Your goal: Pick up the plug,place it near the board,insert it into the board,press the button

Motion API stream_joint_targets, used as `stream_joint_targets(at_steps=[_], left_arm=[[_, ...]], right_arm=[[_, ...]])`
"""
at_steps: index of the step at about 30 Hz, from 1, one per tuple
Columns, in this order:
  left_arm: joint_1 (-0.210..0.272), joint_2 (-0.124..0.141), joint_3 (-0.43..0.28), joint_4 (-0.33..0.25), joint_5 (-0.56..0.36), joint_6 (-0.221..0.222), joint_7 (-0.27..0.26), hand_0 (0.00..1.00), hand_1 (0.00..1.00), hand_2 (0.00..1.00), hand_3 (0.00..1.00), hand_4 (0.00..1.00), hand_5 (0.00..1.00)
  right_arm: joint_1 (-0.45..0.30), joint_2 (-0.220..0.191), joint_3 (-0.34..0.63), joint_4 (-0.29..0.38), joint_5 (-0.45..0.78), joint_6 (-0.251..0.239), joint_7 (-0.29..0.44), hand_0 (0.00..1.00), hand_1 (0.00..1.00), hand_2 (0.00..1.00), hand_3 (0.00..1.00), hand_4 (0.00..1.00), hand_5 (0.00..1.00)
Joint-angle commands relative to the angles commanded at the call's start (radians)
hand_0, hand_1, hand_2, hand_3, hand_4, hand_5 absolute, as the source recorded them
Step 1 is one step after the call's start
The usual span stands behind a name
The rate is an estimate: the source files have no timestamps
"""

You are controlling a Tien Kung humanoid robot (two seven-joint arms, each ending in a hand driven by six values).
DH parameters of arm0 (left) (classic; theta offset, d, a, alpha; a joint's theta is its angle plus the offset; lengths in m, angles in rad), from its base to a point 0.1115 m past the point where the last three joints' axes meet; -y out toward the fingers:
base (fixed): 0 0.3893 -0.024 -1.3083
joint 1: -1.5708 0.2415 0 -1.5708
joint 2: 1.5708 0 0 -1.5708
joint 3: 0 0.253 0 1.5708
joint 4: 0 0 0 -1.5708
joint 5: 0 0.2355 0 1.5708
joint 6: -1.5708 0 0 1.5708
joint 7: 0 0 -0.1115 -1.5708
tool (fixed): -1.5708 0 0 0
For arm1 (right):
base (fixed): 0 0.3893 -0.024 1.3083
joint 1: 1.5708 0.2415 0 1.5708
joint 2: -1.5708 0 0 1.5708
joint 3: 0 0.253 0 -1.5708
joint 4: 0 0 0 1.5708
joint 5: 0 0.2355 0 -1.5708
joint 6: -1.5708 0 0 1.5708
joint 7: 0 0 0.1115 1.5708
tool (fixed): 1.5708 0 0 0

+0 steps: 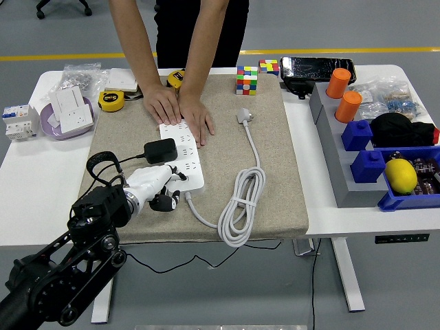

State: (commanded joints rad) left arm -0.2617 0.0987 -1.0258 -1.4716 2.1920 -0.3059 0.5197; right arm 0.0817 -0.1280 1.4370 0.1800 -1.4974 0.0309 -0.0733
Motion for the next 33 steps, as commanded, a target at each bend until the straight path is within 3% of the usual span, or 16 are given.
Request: stream_joint_targets(at_steps=[3,7,8,13,14,16,19,20,25,26,28,33], left_arm=[[0.005,0.000,-0.010,-0.016,0.009,0.035,-0.027,0.172,0.062,0.147,0.716,0.418,0.150],[0.023,0.001,-0.042,-0.058,0.005,0.171,-0.130,0.172,0.062,0.147,0.716,0.418,0.150],[0.029,0.000,-0.053,-0.068,-0.005,0.206,-0.154,0.252,0.122,0.192,0.656,0.720,0.266],[0.068,-0.010,-0.117,-0.111,-0.086,0.388,-0.296,0.252,0.122,0.192,0.656,0.720,0.266],[0.084,-0.012,-0.136,-0.118,-0.125,0.427,-0.335,0.583,0.387,0.384,0.645,0.829,0.315],[0.100,-0.013,-0.157,-0.123,-0.209,0.480,-0.407,0.583,0.387,0.384,0.645,0.829,0.315],[0.128,-0.014,-0.167,-0.126,-0.333,0.514,-0.508,0.583,0.387,0.384,0.645,0.829,0.315],[0.137,-0.016,-0.167,-0.129,-0.378,0.516,-0.538,0.984,0.998,0.981,0.933,0.998,0.608],[0.171,-0.021,-0.130,-0.133,-0.593,0.501,-0.630,0.984,0.998,0.981,0.933,0.998,0.608],[0.174,-0.020,-0.120,-0.133,-0.632,0.495,-0.643,0.998,0.998,0.998,0.998,0.998,0.683],[0.181,-0.019,-0.103,-0.133,-0.716,0.475,-0.661,0.998,0.998,0.998,0.998,0.998,0.683],[0.186,-0.017,-0.108,-0.130,-0.924,0.476,-0.645,0.998,0.998,0.998,0.998,0.998,0.696]], right_arm=[[0.000,0.000,0.000,0.000,0.000,0.000,0.000,0.829,0.758,0.754,0.784,0.998,0.833],[0.002,0.000,0.000,0.000,0.001,-0.001,0.001,0.829,0.758,0.754,0.784,0.998,0.833],[0.002,0.001,0.000,0.000,0.001,-0.001,0.000,0.829,0.758,0.754,0.783,0.998,0.833],[-0.001,0.002,0.002,0.000,-0.001,-0.001,-0.001,0.829,0.758,0.754,0.783,0.998,0.833],[-0.002,0.002,0.002,0.000,0.000,-0.001,-0.001,0.829,0.758,0.754,0.784,0.998,0.833],[-0.004,0.003,0.003,0.000,-0.003,0.000,-0.002,0.829,0.758,0.754,0.784,0.998,0.833],[-0.003,0.004,0.002,0.000,-0.003,0.000,-0.001,0.829,0.758,0.754,0.784,0.998,0.833],[-0.002,0.004,0.001,0.000,-0.002,-0.001,0.000,0.829,0.758,0.754,0.784,0.998,0.833],[-0.001,0.003,-0.001,0.000,-0.002,0.000,0.000,0.829,0.758,0.754,0.784,0.998,0.833],[-0.001,0.004,-0.001,0.000,-0.002,0.000,-0.001,0.829,0.758,0.754,0.784,0.998,0.833],[-0.002,0.004,0.000,0.000,-0.004,0.000,-0.002,0.829,0.758,0.754,0.784,0.998,0.833],[-0.004,0.005,0.002,0.000,-0.004,0.001,-0.003,0.829,0.758,0.754,0.784,0.998,0.834]])
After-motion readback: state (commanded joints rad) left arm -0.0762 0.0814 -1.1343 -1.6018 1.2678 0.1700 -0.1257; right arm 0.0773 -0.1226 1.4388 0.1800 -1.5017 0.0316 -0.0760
